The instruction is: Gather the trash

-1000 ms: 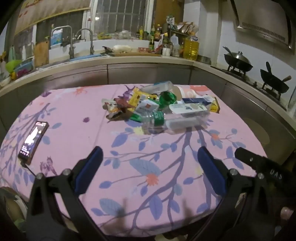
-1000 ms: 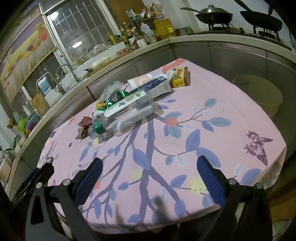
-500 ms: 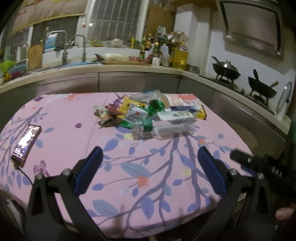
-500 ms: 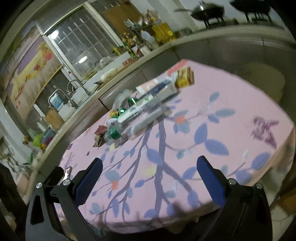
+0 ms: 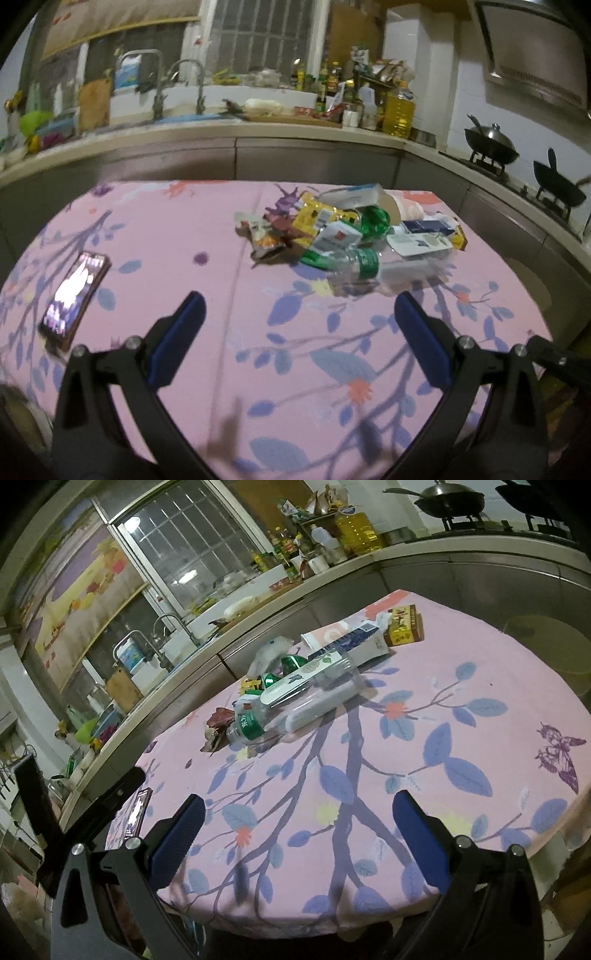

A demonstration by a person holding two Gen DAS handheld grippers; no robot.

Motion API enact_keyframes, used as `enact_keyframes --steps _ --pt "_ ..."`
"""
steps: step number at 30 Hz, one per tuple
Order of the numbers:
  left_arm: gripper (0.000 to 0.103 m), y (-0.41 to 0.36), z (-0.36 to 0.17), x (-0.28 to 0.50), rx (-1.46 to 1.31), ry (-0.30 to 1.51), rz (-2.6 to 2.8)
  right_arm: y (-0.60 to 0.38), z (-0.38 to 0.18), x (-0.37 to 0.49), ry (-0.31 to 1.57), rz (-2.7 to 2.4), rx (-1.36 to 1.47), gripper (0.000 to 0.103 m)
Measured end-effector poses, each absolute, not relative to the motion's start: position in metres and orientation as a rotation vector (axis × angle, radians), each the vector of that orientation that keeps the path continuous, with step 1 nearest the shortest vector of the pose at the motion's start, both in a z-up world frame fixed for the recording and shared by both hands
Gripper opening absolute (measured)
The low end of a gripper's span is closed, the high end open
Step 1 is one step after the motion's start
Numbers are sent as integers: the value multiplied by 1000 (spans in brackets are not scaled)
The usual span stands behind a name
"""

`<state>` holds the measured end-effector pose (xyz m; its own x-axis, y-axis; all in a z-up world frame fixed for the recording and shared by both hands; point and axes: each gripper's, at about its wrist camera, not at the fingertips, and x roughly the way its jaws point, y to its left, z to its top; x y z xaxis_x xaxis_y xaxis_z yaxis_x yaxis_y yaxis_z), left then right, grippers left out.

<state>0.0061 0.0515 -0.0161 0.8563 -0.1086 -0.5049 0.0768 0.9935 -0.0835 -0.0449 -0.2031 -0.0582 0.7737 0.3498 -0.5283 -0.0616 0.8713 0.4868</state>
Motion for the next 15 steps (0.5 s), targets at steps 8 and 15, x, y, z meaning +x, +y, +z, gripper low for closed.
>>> enact_keyframes --steps 8,15 --pt "98 5 -38 69 329 501 -288 -210 -63 -27 685 210 427 63" --pt "98 -37 -58 121 564 507 -450 -229 -72 -9 716 178 439 63"
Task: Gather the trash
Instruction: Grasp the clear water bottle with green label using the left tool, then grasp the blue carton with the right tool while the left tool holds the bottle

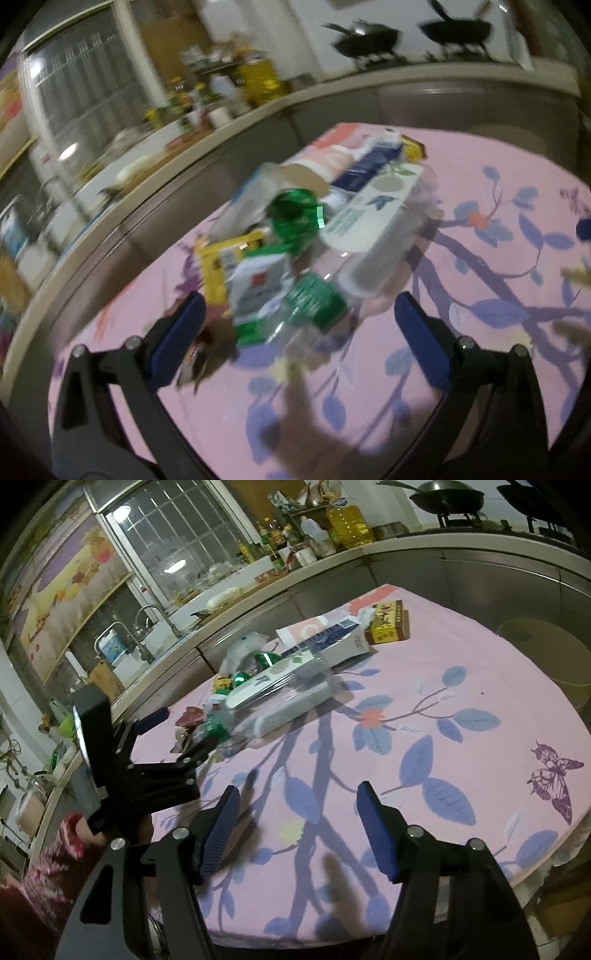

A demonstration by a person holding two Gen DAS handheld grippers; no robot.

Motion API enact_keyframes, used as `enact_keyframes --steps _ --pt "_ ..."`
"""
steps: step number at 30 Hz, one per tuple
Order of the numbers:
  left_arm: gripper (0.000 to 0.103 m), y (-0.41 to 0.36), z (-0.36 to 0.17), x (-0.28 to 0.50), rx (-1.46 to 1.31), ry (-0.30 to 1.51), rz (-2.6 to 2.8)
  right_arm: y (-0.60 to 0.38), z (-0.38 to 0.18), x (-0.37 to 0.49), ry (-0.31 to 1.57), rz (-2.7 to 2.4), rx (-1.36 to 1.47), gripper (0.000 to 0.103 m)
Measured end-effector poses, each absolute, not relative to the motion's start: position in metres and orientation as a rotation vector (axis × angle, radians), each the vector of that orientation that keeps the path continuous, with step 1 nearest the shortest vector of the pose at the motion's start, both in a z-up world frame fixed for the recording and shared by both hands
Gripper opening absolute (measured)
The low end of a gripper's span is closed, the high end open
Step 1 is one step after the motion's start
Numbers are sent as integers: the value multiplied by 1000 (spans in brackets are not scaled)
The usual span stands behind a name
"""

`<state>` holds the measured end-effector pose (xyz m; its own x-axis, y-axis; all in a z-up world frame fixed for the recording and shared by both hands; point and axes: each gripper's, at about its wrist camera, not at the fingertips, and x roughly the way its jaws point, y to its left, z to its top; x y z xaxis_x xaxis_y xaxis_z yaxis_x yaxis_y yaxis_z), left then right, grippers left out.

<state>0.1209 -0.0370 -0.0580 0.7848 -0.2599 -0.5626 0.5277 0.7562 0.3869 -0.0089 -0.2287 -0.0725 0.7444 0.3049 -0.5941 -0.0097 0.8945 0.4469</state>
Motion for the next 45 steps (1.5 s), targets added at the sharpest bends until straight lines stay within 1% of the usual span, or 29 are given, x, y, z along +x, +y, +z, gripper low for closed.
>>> enact_keyframes --steps 2,4,5,8,12,14,22,25,26,27,28,29,32,33,34,37,44,45 --pt "98 -44 -64 130 615 514 -476 -235 -75 -3 724 170 447 63" --pt "95 -54 -68 138 661 531 -503 -242 -79 2 737 160 466 63" --pt "89 -56 -72 141 682 549 -522 -245 -81 5 743 155 475 63" --pt "63 -64 -78 149 726 637 -594 -251 -85 9 753 147 493 63" --pt "53 -63 -78 137 734 653 -639 -252 -87 14 762 146 498 63" --pt "40 -57 -74 125 690 678 -691 -252 -87 14 764 148 493 63" --pt "40 -22 -75 84 466 761 -666 -256 -90 23 779 146 513 63" --pt "40 -17 -78 77 422 779 -652 -258 -91 25 784 142 519 63" --pt "49 -18 -80 78 419 794 -636 -257 -91 27 785 142 517 63" --pt "69 -20 -83 80 420 811 -618 -257 -91 29 786 142 515 63" --pt "76 -23 -83 87 425 818 -602 -258 -91 31 785 143 514 63" --pt "78 -23 -84 85 427 817 -600 -259 -88 33 781 145 514 63" --pt "77 -34 -83 87 420 809 -636 -263 -80 41 762 151 517 63" --pt "70 -38 -83 87 419 807 -645 -265 -76 45 756 156 523 63" --pt "61 -41 -83 86 418 811 -657 -269 -71 50 750 162 528 63" --pt "59 -40 -82 90 423 804 -660 -281 -62 70 754 179 563 63" --pt "59 -8 -72 72 279 811 -653 -313 -56 140 828 182 863 63" --pt "59 -1 -69 69 249 805 -653 -314 -56 148 833 166 897 65"
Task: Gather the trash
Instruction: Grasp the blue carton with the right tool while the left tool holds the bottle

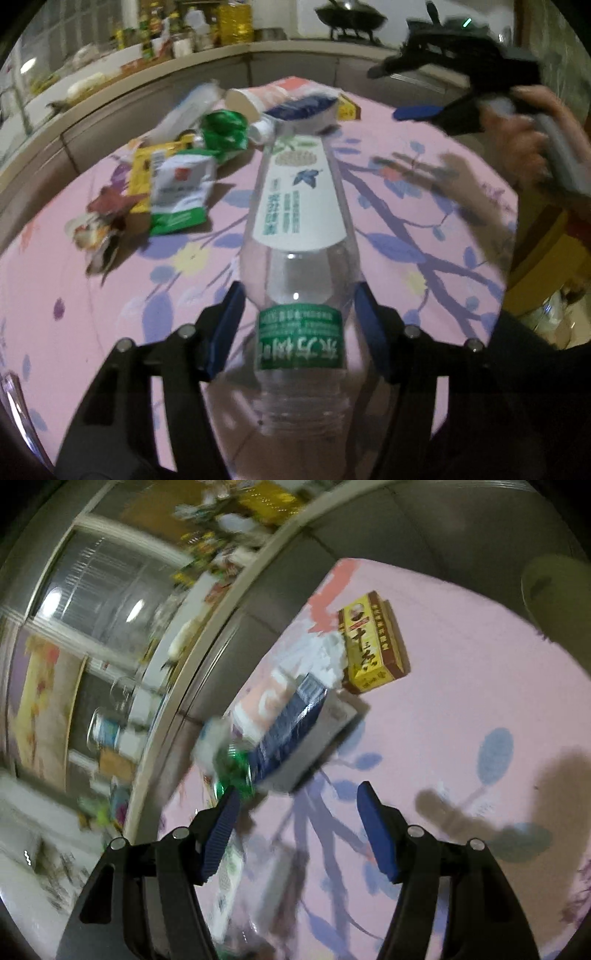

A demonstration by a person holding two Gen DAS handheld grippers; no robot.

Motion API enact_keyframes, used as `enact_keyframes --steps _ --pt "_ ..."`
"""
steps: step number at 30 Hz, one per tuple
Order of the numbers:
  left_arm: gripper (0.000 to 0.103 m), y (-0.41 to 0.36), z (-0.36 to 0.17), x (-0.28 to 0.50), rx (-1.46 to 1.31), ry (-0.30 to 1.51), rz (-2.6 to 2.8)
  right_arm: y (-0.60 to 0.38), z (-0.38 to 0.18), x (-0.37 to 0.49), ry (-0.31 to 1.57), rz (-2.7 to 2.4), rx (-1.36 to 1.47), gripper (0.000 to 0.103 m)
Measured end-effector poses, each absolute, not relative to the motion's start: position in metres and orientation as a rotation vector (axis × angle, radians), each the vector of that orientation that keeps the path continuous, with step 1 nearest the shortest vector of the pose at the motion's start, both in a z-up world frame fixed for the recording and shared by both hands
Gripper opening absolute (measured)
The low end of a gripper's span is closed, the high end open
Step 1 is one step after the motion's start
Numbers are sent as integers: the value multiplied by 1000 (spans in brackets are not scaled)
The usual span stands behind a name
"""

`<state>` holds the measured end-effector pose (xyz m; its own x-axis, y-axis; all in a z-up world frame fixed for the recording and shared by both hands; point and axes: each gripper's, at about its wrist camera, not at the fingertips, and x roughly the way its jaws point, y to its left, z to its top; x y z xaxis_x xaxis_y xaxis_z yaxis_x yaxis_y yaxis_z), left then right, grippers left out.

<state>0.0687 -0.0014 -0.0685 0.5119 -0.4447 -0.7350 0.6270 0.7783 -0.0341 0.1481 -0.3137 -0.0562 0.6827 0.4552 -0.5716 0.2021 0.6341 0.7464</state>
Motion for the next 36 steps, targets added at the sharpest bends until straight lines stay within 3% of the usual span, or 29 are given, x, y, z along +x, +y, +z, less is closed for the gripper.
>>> enact_keyframes --steps 4,17,25,36 --pt "59 28 -61 56 151 775 -652 -300 -62 184 885 84 973 71" --pt "59 73 -52 37 44 694 -648 -257 -84 257 1059 -141 810 71" --pt "59 77 -55 35 38 703 -663 -253 -83 204 1084 0 719 62" --pt "60 52 -87 50 39 870 -643 -240 -68 121 1064 198 293 64"
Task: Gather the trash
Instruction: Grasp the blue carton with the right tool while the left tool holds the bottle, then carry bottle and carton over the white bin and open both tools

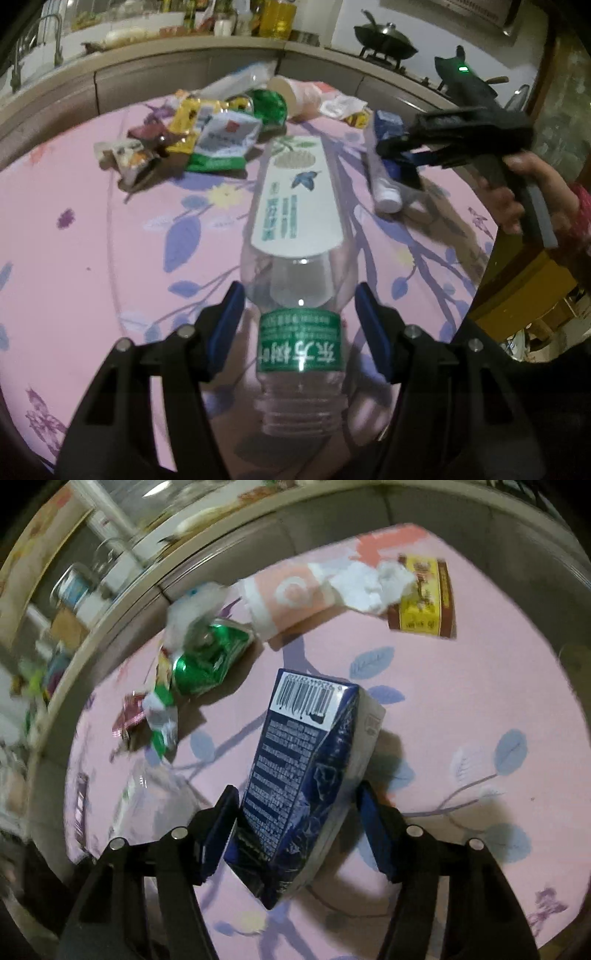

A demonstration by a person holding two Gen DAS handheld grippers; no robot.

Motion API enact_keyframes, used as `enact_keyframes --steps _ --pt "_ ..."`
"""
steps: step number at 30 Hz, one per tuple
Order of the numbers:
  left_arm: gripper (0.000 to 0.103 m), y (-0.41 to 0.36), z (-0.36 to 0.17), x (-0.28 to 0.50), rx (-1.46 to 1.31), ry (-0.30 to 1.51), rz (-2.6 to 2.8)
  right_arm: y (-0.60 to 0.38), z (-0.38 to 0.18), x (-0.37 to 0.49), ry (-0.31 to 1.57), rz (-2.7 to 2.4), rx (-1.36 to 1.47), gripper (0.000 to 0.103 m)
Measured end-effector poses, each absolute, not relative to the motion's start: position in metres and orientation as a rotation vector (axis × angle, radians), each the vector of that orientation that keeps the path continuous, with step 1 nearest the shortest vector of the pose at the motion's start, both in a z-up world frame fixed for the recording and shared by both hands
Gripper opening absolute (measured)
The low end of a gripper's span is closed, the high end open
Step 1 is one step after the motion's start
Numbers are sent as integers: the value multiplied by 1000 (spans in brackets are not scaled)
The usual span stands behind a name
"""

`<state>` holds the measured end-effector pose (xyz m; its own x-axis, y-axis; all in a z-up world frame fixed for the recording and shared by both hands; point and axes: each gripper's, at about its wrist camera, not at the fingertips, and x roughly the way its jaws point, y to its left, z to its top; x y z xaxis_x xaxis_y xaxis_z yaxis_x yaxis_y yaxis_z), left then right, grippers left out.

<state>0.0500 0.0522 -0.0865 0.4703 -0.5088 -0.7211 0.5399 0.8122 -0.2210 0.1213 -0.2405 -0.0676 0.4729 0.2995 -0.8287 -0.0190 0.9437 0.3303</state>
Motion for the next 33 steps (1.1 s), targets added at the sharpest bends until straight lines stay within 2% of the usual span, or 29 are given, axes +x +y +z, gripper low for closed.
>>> enact_keyframes --steps 1,4,6,14,15,17,18,20,21,22,24,33 --pt "60 50 -87 53 38 875 -637 -239 -67 120 1057 193 282 65" --pt "69 40 -86 59 44 877 -617 -234 -71 110 1036 173 256 72" --pt "78 34 -82 64 44 879 -595 -229 -75 101 1010 161 217 76" --pt "78 6 -80 84 86 912 -558 -228 -85 95 938 112 268 77" --pt "75 2 -81 86 100 918 -551 -229 -85 95 934 108 296 77" --pt "62 -4 -82 88 123 928 -531 -234 -86 95 914 95 341 77" --pt "62 -2 -80 90 128 928 -526 -234 -86 95 905 92 340 77" --pt "60 -3 -80 91 123 934 -520 -234 -87 92 888 101 326 72" --pt "59 -4 -79 91 122 936 -516 -235 -87 91 882 115 324 62" --pt "59 -4 -79 91 119 938 -513 -235 -86 88 875 117 313 58" --pt "59 -6 -76 92 104 941 -520 -239 -83 82 854 111 286 54" --pt "58 -68 -49 103 115 904 -677 -308 -85 61 799 146 577 49"
